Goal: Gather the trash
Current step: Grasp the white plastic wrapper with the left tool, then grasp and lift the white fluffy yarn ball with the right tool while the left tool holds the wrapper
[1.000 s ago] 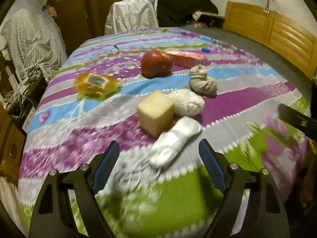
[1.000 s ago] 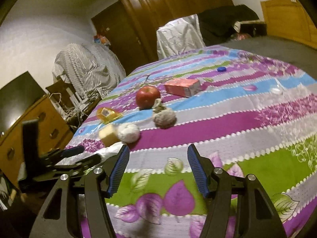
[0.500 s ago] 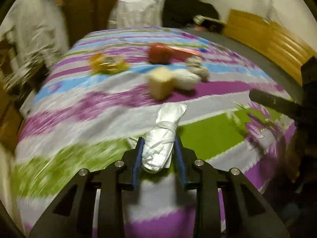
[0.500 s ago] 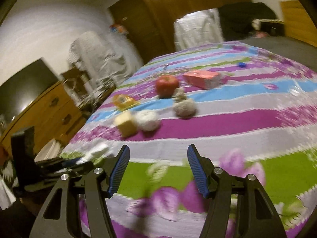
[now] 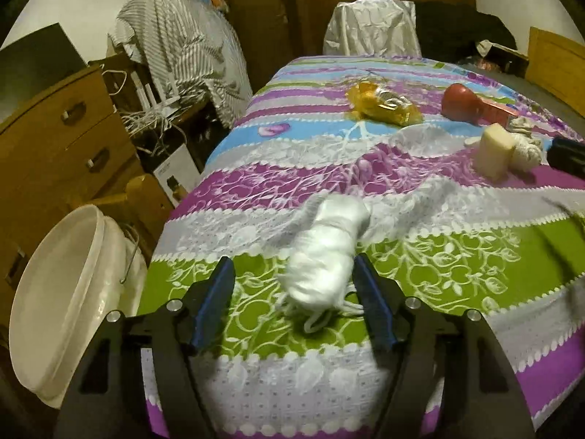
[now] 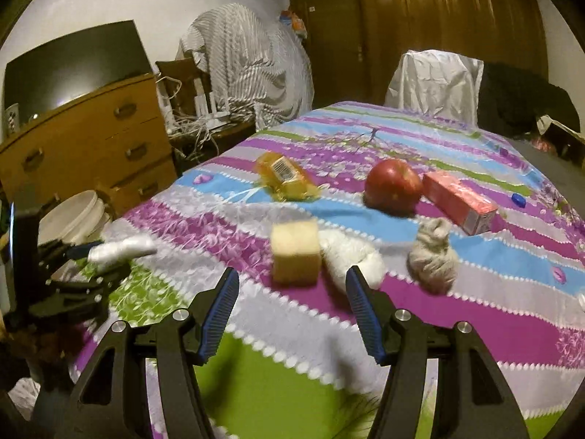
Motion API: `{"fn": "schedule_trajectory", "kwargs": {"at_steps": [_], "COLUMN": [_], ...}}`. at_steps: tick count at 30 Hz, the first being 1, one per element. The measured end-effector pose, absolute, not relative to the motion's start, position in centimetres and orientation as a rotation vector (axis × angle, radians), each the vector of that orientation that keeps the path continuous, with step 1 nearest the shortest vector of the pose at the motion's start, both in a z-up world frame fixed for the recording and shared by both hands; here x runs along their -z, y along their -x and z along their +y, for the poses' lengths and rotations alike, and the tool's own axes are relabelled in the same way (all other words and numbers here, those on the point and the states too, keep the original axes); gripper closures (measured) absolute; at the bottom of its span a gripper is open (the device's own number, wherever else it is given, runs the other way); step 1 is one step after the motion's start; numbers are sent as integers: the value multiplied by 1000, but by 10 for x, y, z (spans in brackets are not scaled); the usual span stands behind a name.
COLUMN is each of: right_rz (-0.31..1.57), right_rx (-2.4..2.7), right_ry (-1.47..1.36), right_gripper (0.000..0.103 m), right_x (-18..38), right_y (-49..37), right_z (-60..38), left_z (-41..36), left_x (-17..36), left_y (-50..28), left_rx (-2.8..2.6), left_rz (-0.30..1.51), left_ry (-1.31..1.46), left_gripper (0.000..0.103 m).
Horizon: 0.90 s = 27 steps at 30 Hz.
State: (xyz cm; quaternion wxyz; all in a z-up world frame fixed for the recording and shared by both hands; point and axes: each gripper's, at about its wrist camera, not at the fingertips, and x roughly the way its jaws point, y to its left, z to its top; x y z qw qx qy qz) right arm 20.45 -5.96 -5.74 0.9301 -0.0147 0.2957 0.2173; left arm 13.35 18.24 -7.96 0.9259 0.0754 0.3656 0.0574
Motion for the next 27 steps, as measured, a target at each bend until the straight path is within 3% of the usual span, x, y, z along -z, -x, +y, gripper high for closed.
{"fn": "schedule_trajectory", "kwargs": {"at_steps": [3,8,17,19,21,22,27], "right_rz": [616,617,659,692,731,762,773], "right_rx": [-401,-315,-454,-481,-477,-482,-466], "right_ry": [-13,-59,28,70,87,84,13], "right_gripper": [41,41,42,42,51,64,78], "right_x": [59,61,59,66,73,78,79], "right_y": [-209,-214,-233,-245,-258,-264,-260], "right_z": [-79,-117,-106,-95,-89,-87,-100], "left_z": [184,182,185,183,184,185,185], "left_x": [74,67,69,78,85,84,87], "left_y": [-133,-133,-140,-147,-153,-153,-151], "left_rx": [-100,-100,-124,-102,-94,-92,-86], "left_rz": [740,692,700,746,783,782,778], "left_ry": [-131,-122,-91,-107,-98,-90,-92], "left_gripper": [22,15,15,21,24,24,26]}}
